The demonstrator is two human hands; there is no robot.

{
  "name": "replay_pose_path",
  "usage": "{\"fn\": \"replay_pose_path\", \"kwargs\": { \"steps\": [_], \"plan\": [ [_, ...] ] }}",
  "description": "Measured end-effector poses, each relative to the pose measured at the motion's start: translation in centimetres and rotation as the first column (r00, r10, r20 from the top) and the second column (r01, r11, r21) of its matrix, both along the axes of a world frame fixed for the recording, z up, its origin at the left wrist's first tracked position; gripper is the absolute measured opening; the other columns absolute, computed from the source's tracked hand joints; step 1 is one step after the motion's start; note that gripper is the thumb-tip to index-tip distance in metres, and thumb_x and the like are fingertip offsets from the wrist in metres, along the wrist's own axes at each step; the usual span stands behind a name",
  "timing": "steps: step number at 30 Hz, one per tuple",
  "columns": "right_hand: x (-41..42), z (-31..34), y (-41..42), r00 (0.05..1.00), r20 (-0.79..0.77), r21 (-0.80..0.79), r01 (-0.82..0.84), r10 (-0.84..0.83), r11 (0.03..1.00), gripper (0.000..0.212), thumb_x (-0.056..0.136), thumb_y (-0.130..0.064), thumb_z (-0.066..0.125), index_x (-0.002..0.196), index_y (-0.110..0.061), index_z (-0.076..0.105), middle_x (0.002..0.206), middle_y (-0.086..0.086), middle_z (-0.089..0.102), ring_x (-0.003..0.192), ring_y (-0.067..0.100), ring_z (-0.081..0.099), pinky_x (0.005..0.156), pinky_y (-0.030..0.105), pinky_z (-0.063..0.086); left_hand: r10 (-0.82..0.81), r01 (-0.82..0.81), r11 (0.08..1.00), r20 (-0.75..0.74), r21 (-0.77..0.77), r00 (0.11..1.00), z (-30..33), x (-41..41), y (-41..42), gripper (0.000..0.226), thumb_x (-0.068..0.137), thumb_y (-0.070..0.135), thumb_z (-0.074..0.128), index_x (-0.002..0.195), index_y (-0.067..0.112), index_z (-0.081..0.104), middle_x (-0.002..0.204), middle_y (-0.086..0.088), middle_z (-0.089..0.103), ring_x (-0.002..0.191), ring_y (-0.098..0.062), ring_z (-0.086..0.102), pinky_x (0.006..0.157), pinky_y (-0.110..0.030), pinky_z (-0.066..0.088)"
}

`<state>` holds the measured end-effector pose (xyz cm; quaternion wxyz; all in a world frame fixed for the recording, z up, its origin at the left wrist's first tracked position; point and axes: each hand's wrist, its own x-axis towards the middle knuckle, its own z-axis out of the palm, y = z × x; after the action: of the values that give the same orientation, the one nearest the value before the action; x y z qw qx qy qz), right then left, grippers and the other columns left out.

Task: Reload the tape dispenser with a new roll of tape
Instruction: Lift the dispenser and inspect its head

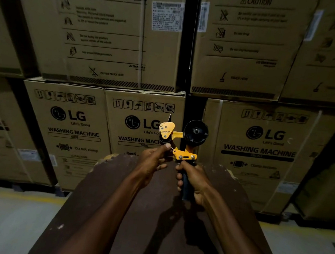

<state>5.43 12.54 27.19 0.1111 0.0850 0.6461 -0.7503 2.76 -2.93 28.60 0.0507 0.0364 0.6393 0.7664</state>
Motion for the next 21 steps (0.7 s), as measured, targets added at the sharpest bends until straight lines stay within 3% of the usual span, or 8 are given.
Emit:
{"fn": "replay_pose_path", "kwargs": {
  "steps": [9, 14, 21],
  "plan": [
    [0.0, 0.1, -0.8, 1.0, 0.001, 0.004, 0.009, -0.009, 1.0, 0.014, 0.091, -0.019, 0.058, 0.079, -0.012, 0.062, 0.055, 0.001, 0.053, 0.043, 0.015, 0.047, 0.048, 0.026, 0.041, 0.029, -0.034, 0.995, 0.054, 0.098, 0.998, -0.1, -0.2, -0.1, 0.021, 0.092, 0.033, 0.064, 0.096, 0.014, 0.071, 0.099, -0.006, 0.078, 0.1, -0.022, 0.072, 0.085, -0.035, 0.053],
    [-0.2, -0.2, -1.1, 1.0, -0.001, 0.011, 0.014, -0.014, 1.0, 0.012, 0.088, -0.02, 0.06, 0.079, -0.012, 0.064, 0.056, 0.001, 0.055, 0.044, 0.015, 0.048, 0.048, 0.026, 0.042, 0.043, -0.052, 0.991, 0.073, 0.12, 0.996, -0.2, -0.2, -0.1, 0.021, 0.093, 0.031, 0.062, 0.098, 0.013, 0.071, 0.101, -0.006, 0.077, 0.1, -0.021, 0.072, 0.092, -0.038, 0.053],
    [-0.6, 0.4, -1.2, 0.998, 0.009, -0.028, 0.059, -0.059, 0.998, 0.014, 0.088, -0.017, 0.06, 0.074, -0.012, 0.062, 0.054, 0.002, 0.052, 0.043, 0.015, 0.046, 0.047, 0.026, 0.04, 0.034, -0.053, 0.98, 0.102, 0.19, 0.994, -0.7, 0.0, 0.2, 0.024, 0.093, 0.03, 0.062, 0.104, 0.011, 0.071, 0.103, -0.008, 0.077, 0.099, -0.021, 0.073, 0.089, -0.034, 0.053]
  ]
}}
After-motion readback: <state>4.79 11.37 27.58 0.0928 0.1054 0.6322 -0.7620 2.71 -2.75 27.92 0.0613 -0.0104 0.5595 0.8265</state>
